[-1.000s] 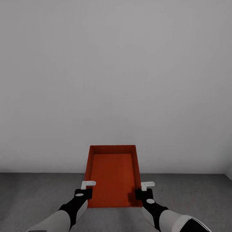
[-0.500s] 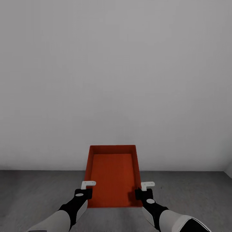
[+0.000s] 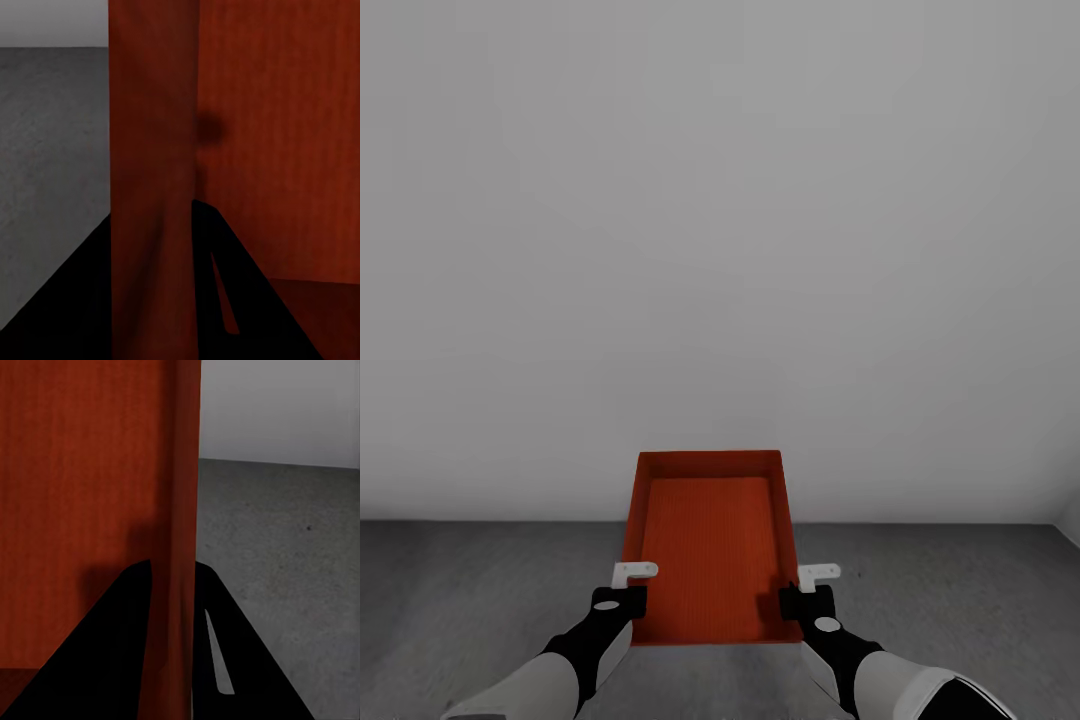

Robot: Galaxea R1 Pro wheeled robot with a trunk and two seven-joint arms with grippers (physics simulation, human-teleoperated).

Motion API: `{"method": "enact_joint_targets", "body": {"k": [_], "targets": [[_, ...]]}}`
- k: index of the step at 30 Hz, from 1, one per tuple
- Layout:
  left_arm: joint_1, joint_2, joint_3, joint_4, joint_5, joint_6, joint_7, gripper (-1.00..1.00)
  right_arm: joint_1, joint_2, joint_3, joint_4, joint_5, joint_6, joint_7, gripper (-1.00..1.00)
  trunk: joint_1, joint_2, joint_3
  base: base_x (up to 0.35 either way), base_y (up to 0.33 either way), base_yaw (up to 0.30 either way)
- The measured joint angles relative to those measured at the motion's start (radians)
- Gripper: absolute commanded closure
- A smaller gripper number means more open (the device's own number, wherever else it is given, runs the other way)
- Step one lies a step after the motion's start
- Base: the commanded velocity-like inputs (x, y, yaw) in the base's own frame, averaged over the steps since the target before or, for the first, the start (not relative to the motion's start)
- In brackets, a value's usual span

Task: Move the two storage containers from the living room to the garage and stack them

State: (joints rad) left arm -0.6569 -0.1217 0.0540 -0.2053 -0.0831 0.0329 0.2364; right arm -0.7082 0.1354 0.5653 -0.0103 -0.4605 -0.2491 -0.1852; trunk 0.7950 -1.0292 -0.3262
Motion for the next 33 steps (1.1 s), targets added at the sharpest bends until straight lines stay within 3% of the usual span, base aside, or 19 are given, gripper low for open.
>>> {"method": "enact_joint_targets", "body": {"k": [33], "targets": [[0.0,0.0,0.001,0.0,-0.001,0.0,0.0,1.0,0.0,-0.001,0.0,0.0,0.0,0.0,0.001,1.0,0.0,0.0,-0.054,0.0,0.0,0.0]]}}
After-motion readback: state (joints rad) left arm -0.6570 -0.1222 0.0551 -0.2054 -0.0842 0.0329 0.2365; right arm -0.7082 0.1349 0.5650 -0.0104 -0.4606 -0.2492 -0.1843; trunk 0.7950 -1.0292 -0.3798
